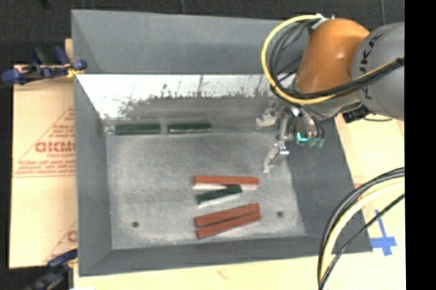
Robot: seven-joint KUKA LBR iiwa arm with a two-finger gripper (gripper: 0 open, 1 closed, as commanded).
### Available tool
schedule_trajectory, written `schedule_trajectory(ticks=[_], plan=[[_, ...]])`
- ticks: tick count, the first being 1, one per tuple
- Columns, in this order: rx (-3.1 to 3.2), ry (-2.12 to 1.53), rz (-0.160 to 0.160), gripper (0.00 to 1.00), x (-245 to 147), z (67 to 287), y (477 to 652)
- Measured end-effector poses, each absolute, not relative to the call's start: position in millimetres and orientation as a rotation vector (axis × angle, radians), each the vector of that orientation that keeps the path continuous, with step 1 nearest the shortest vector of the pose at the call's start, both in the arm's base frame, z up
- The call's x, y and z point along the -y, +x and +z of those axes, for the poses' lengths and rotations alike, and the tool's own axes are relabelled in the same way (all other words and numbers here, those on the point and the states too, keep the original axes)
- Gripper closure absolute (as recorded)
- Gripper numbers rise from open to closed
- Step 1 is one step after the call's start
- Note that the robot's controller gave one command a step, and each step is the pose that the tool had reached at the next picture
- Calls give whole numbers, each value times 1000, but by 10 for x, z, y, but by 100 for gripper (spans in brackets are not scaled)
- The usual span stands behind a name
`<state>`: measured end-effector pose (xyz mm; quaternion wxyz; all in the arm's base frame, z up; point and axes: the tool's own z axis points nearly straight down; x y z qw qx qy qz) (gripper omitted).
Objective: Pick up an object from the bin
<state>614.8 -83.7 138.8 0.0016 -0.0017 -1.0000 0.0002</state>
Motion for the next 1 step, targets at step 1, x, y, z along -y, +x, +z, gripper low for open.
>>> schedule_trajectory(ticks=[1], plan=[[3146, -2, 2, 0, 835, 1439, 6166]])
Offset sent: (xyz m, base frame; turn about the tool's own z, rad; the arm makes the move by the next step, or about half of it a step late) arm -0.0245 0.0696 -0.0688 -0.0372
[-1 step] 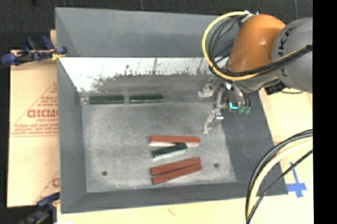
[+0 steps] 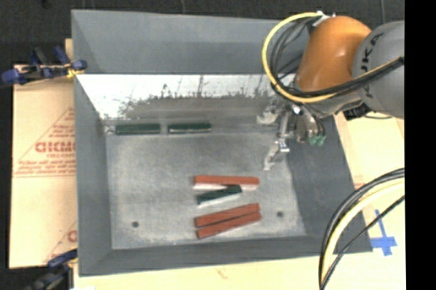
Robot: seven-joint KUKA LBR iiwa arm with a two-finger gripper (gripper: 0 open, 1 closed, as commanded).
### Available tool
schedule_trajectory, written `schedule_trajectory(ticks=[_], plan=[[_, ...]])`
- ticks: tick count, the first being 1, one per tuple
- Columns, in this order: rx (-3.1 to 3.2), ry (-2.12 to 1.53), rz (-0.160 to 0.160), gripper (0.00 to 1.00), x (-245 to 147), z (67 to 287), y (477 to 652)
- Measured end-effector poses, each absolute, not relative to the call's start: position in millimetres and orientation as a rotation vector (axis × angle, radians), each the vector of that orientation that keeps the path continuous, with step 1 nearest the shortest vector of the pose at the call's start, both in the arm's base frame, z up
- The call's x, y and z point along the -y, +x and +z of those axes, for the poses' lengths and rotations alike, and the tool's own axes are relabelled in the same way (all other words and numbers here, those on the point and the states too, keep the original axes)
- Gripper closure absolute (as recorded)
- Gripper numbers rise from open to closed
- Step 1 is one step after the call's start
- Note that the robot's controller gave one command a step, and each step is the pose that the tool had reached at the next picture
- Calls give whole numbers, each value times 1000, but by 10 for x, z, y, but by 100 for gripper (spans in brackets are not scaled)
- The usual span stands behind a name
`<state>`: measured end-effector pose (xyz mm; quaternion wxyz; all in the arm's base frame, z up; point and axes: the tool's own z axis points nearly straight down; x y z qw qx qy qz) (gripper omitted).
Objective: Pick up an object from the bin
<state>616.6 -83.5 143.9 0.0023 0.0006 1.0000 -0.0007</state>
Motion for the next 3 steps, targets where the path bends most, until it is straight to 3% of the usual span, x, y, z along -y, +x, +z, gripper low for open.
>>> schedule_trajectory(ticks=[1, 2, 3], plan=[[-3132, -57, -6, 0, 158, 742, 5937], [-3136, -51, -1, 0, 235, 799, 5949], [-3139, 24, 0, 0, -155, 962, 5873]])
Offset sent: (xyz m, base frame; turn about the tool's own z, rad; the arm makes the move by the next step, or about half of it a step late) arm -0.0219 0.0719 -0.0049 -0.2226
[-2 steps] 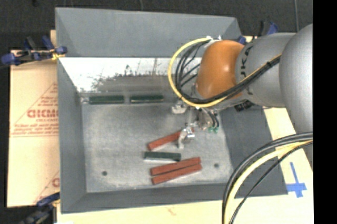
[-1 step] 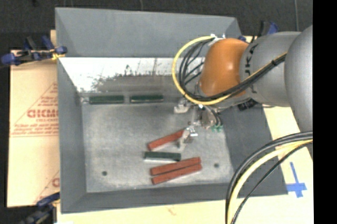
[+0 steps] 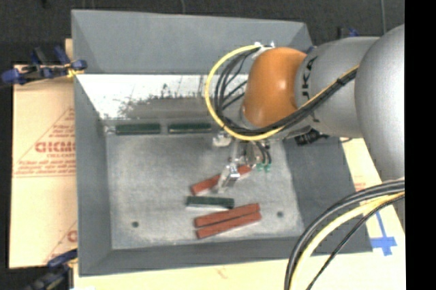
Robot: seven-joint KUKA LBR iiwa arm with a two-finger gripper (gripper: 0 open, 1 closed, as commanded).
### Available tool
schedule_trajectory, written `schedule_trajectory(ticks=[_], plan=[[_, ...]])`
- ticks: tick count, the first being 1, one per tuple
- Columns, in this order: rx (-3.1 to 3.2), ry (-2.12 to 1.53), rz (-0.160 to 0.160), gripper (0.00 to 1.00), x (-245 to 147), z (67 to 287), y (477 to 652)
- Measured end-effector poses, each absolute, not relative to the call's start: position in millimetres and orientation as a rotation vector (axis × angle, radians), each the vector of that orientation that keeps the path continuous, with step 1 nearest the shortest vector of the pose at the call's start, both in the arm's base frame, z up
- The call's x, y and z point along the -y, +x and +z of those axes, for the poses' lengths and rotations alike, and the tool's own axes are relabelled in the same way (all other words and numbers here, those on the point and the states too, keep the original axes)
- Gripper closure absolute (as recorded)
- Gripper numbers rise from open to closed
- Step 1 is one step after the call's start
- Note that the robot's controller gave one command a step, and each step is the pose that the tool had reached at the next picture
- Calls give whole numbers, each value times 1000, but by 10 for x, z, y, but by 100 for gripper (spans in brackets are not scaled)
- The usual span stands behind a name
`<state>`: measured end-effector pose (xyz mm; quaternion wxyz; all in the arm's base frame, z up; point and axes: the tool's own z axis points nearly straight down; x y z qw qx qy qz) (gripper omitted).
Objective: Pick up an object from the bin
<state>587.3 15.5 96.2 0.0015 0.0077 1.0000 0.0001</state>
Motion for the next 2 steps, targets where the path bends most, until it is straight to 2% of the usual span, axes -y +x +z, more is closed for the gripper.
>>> schedule_trajectory(ticks=[1, 2], plan=[[-3136, -38, 2, 0, -222, 822, 5878], [-3146, 137, -2, 100, -195, 794, 5842]])
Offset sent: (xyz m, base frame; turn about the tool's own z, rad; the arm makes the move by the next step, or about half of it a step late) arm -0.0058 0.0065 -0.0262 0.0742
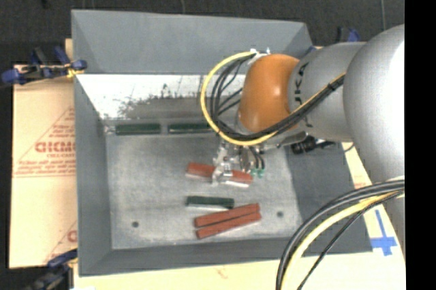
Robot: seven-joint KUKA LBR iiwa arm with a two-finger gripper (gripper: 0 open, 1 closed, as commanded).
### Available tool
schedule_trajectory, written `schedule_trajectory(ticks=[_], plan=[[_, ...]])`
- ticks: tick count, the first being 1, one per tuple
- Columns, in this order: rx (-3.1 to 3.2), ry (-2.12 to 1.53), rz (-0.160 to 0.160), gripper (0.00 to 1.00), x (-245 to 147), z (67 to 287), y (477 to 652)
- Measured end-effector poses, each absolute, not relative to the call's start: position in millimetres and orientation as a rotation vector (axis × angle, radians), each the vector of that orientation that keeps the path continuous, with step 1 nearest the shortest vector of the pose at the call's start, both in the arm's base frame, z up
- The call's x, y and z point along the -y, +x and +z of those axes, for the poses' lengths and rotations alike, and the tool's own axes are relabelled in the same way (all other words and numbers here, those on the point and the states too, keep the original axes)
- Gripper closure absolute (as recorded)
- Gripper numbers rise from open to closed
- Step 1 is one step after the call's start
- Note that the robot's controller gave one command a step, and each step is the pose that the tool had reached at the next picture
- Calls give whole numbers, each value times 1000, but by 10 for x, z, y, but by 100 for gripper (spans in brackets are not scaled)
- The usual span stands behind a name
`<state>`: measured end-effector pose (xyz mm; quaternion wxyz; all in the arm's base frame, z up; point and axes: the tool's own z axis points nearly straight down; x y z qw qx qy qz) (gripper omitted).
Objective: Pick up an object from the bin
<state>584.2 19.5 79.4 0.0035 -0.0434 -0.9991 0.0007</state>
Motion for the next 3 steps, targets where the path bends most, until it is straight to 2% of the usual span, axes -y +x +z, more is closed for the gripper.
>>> schedule_trajectory(ticks=[3], plan=[[3133, -134, 1, 100, -196, 866, 5825]])
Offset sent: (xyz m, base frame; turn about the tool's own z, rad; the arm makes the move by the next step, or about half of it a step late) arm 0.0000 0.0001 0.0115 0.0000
